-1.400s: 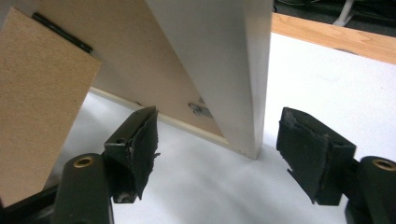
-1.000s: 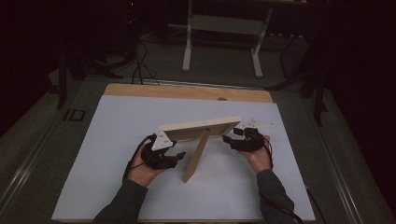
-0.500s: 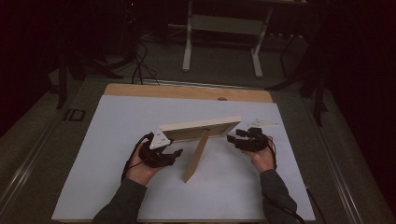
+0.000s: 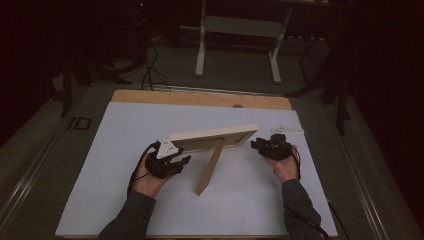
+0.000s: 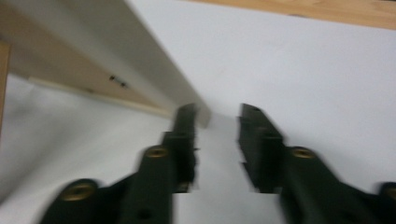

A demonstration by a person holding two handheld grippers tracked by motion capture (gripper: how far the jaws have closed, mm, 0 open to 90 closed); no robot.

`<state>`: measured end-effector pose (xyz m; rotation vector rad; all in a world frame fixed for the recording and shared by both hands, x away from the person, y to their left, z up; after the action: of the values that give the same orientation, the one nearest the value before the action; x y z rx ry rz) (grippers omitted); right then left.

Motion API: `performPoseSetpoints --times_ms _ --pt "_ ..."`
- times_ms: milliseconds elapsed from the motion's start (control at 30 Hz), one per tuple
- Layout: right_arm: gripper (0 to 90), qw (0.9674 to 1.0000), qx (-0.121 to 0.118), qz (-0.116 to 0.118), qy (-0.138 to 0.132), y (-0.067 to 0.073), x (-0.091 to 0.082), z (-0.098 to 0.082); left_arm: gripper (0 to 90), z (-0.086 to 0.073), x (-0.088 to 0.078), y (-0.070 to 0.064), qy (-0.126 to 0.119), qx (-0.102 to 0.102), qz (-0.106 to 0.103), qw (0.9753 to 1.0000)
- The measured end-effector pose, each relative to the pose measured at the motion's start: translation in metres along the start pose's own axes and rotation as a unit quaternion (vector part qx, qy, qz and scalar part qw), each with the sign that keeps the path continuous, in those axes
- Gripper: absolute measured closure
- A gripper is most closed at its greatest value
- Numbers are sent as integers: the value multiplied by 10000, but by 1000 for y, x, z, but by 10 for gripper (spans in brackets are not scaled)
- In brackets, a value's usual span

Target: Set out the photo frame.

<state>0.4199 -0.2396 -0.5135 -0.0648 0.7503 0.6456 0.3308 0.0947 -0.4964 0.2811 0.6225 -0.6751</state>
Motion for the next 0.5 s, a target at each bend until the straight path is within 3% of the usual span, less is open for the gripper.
performPoseSetpoints --times_ms 133,400,500 --pt "887 9998 109 -132 -142 -2 -4 2 664 1 -3 1 -77 -15 41 10000" --pt "900 9994 119 -45 -313 3 -6 13 676 0 -3 2 -79 -30 53 10000" --pt "900 9989 108 41 -452 9 -7 25 676 -1 -3 3 -51 -20 65 10000"
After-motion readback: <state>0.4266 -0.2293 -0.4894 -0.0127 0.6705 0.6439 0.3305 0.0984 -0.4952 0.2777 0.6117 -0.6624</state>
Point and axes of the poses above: each handheld gripper's, and its own axes: x roughly forward along the jaws, z roughly out of its top, y roughly to its left, the point moved 4 cm from there along x, roughly forward along the jaws, and after that the axes turned 6 degrees about y, right-handed, at the moved point
